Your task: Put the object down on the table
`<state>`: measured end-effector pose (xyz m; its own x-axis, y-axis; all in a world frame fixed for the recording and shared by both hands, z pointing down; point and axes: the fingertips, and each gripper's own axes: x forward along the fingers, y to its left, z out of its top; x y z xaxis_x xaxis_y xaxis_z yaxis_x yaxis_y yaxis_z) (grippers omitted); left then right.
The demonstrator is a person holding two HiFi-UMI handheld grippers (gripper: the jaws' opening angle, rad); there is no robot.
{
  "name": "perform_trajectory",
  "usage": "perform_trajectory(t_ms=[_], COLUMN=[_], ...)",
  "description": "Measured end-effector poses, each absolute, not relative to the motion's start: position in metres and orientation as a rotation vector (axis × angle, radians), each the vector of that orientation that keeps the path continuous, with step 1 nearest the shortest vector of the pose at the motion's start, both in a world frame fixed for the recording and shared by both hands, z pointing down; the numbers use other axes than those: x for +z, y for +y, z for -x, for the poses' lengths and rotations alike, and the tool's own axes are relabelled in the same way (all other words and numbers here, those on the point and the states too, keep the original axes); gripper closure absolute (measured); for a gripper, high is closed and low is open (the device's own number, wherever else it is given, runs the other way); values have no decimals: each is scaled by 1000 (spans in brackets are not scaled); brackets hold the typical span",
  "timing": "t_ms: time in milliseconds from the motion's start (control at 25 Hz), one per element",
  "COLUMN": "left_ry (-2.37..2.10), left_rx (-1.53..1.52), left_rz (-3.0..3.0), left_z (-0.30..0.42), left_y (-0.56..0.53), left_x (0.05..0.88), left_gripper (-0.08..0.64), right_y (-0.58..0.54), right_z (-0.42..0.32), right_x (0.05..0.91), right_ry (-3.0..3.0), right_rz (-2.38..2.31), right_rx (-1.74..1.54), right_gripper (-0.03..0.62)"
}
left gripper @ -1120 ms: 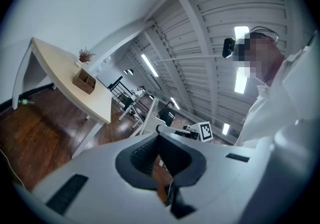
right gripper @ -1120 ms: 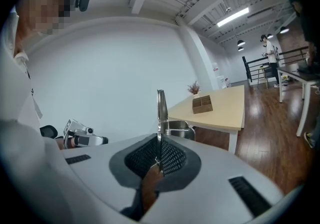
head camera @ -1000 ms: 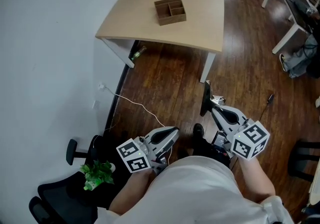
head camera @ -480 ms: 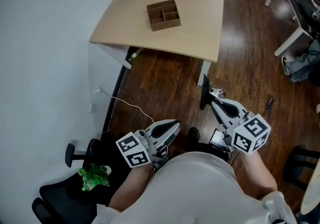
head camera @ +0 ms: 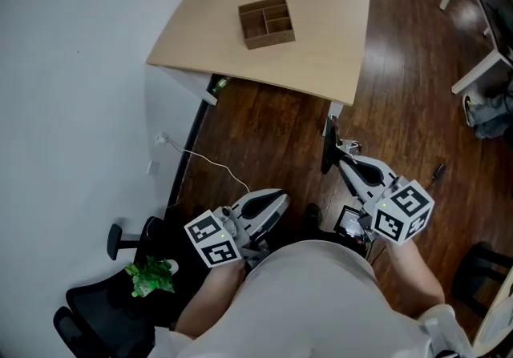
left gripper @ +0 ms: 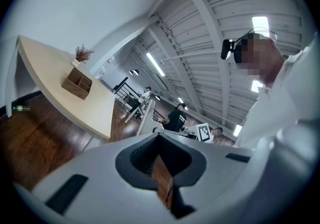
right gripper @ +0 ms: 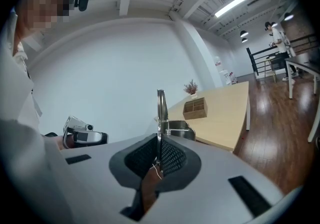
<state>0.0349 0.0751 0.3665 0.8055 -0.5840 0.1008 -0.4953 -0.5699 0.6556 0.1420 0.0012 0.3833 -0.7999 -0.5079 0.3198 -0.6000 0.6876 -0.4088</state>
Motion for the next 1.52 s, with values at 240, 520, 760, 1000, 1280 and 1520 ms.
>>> perform_trajectory(t_ms=[240, 520, 760, 1000, 1280, 1520], left_ry=[-818, -769, -715, -656, -585, -550], left_rx=[-166, -168, -168, -161, -159, -155], left_rz=[-2284, -2307, -2319, -2322, -2340, -2347], left_z=[-25, -13, 16, 56, 96, 126], left_y=[57, 29, -6, -51, -90, -111], left_x=[367, 369, 371, 372, 367, 367], left_gripper=[561, 561, 561, 561, 561, 561], right_y=[-12, -36, -65, -107, -139, -160], right_z=[-135, -125, -101, -64, -22, 7], right_x=[388, 388, 390, 389, 383, 379], right_ry=[-2716, -2708, -2677, -2639, -2608, -2592], right_rz=[-881, -934, -1001, -1066, -1117, -1153], right_rx=[771, 756, 763, 761, 752, 738], right_gripper=[589, 589, 589, 589, 589, 589])
